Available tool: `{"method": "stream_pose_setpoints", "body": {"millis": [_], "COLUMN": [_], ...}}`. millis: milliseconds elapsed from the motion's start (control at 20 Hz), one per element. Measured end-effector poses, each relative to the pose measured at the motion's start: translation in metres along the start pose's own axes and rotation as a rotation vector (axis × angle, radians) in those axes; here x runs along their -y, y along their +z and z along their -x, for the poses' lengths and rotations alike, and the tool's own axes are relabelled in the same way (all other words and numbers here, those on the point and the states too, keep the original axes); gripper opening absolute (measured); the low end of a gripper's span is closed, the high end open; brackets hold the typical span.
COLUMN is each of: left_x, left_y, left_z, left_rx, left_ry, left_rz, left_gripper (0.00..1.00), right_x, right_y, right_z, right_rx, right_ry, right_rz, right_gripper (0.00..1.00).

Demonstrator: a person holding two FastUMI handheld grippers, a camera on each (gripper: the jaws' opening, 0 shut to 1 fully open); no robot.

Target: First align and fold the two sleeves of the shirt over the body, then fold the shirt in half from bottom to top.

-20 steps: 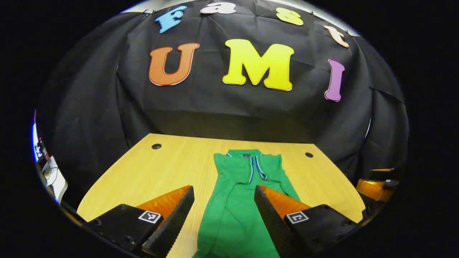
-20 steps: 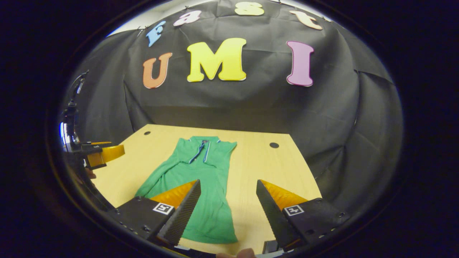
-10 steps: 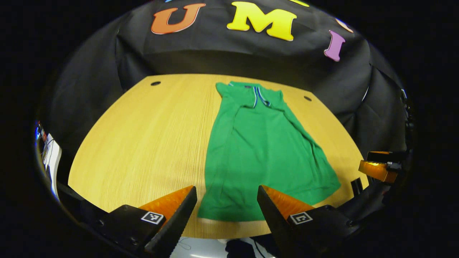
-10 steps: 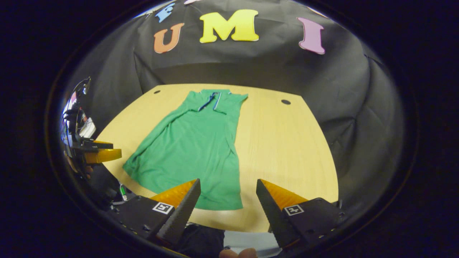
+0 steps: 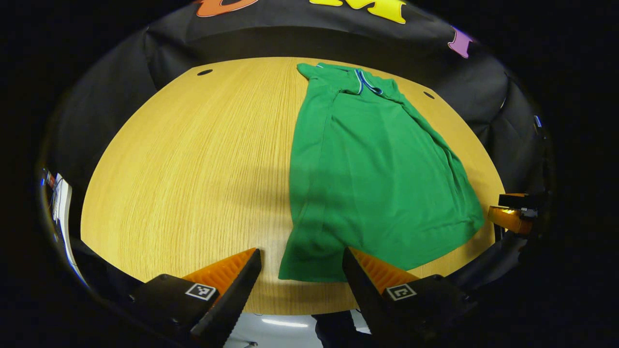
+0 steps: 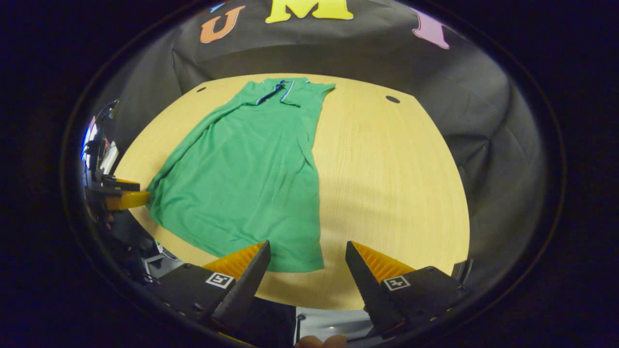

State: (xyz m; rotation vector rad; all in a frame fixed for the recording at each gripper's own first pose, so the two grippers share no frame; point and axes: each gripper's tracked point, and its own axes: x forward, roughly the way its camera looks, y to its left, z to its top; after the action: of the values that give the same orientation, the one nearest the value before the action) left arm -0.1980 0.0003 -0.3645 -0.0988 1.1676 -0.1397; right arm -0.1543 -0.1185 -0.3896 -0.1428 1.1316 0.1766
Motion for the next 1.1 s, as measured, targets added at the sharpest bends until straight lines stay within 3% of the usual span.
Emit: {"method": "stream_pose_setpoints", "body": {"millis": [400,700,750,800,850,900,950,1000,1050,1100], "left_x": [-0.009,-0.007,-0.005,-0.001,0.004,0.009,0.014,0.019,0.020,0.023], "left_y": [0.017,0.053,0.060,0.068,0.078,0.087,0.097,0.106,0.117,0.127], "left_z": [0.017,0.043,0.048,0.052,0.057,0.061,0.065,0.070,0.076,0.081], "left_rx": [-0.121,-0.121,-0.129,-0.136,-0.132,-0.122,-0.115,-0.112,-0.111,-0.119], "left_ry": [0.052,0.075,0.076,0.073,0.069,0.065,0.059,0.051,0.054,0.037], "left_rz": [-0.038,-0.013,-0.007,-0.007,-0.008,-0.008,-0.009,-0.012,-0.018,-0.012], "left_gripper": [1.00,1.00,1.00,1.00,0.98,0.85,0.62,0.40,0.18,0.11], "right_x": [-0.003,-0.009,-0.011,-0.013,-0.016,-0.019,-0.020,-0.020,-0.019,-0.020], "right_y": [-0.020,-0.022,-0.022,-0.022,-0.022,-0.021,-0.022,-0.020,-0.020,-0.020], "right_z": [-0.027,-0.028,-0.030,-0.030,-0.030,-0.030,-0.030,-0.030,-0.030,-0.030], "right_rx": [-0.122,-0.142,-0.147,-0.152,-0.155,-0.157,-0.162,-0.165,-0.167,-0.173], "right_ry": [0.003,0.010,0.015,0.023,0.031,0.051,0.062,0.070,0.076,0.078], "right_rz": [-0.032,-0.081,-0.077,-0.074,-0.081,-0.099,-0.125,-0.139,-0.155,-0.163], "right_gripper": [0.96,0.94,0.82,0.77,0.61,0.46,0.20,0.06,0.05,0.00]}}
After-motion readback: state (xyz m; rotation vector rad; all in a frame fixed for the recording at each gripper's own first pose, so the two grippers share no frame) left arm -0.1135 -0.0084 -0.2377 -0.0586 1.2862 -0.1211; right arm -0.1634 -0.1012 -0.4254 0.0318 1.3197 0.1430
